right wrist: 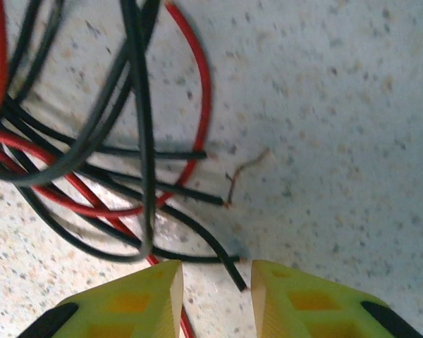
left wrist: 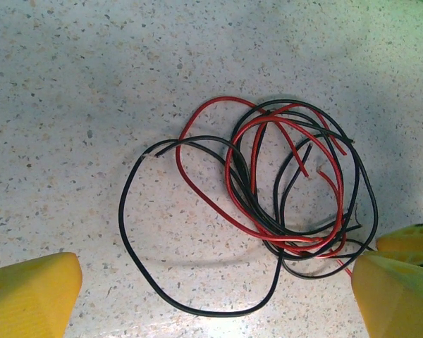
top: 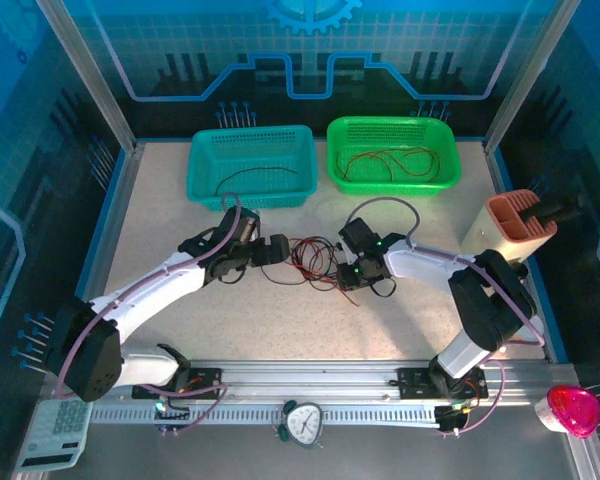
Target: Untangle the cables
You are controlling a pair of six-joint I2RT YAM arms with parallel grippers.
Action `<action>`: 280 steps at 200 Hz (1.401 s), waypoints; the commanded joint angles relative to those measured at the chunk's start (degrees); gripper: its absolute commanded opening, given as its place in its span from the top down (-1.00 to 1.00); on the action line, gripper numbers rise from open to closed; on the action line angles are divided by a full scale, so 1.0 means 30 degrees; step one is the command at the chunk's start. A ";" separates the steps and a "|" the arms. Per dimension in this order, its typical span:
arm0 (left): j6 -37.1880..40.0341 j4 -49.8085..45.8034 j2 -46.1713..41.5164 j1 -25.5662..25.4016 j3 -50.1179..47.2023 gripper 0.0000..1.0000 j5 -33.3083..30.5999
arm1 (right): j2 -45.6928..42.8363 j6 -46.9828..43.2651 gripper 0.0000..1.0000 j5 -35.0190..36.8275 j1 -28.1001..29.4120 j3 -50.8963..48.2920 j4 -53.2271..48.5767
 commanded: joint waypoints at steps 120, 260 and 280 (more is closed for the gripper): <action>-0.0211 0.0165 -0.0626 -0.0131 0.0512 -0.98 0.0267 | -0.0132 -0.0379 0.38 -0.0612 0.0299 -0.0263 0.0166; -0.0337 0.0107 -0.1142 -0.0127 0.0352 -0.98 0.0156 | 0.1812 -0.0284 0.61 -0.0187 -0.0045 -0.1108 0.1323; -0.0336 0.0113 -0.1181 -0.0138 0.0379 -0.99 0.0150 | 0.1463 -0.0270 0.97 -0.0356 -0.0060 -0.1068 0.1265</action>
